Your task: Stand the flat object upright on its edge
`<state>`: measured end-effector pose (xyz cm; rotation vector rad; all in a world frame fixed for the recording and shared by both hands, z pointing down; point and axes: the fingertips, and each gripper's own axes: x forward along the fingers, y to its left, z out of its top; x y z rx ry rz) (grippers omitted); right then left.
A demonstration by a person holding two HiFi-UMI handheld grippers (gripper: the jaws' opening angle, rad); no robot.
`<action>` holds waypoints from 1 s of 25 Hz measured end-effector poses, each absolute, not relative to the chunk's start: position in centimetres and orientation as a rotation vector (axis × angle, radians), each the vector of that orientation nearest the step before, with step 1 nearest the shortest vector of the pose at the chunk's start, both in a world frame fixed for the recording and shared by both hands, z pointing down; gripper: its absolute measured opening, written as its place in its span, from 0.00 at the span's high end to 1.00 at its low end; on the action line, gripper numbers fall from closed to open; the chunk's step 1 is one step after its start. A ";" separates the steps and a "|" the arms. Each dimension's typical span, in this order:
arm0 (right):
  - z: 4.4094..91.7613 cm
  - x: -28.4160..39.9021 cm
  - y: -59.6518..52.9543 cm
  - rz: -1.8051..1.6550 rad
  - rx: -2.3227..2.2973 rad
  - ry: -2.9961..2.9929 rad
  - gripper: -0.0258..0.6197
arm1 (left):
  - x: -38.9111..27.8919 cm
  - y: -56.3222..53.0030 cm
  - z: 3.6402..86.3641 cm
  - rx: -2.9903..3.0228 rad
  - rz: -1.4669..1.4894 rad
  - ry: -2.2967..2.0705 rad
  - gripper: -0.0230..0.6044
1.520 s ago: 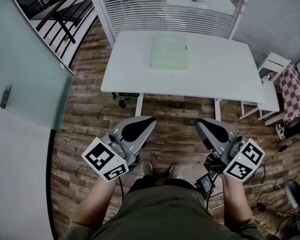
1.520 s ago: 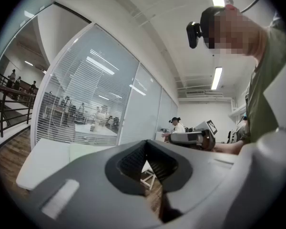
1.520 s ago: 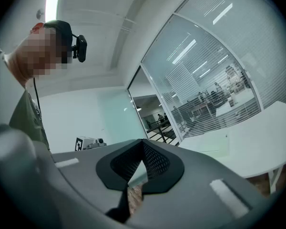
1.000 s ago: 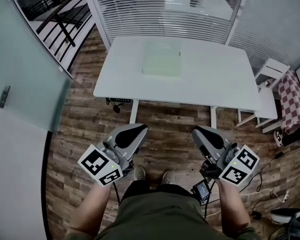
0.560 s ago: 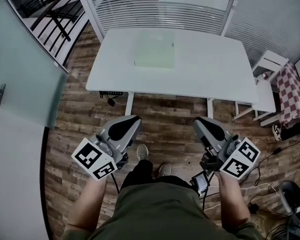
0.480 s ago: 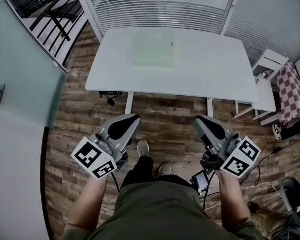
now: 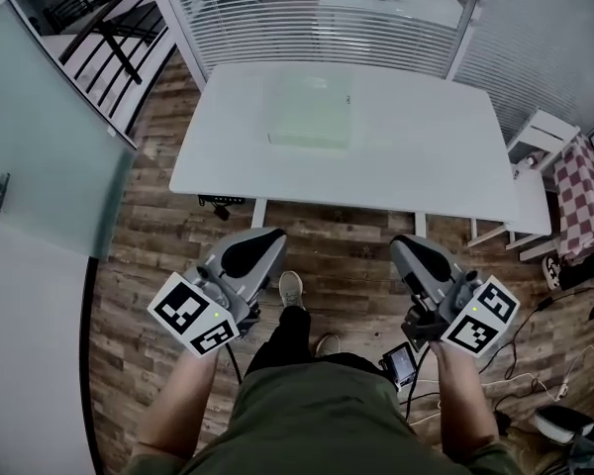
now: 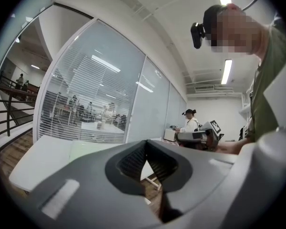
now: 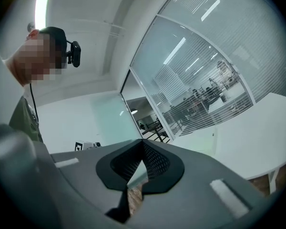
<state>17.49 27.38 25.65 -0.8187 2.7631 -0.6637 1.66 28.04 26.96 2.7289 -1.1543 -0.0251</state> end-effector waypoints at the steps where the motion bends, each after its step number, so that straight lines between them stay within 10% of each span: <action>1: 25.8 17.2 26.8 -0.669 -0.817 2.763 0.95 | 1.3 27.4 27.2 2.725 -0.027 -1.156 0.96; 25: 30.8 9.0 9.4 -0.748 -0.967 2.770 0.95 | -7.8 8.8 32.6 2.662 -0.014 -1.090 0.96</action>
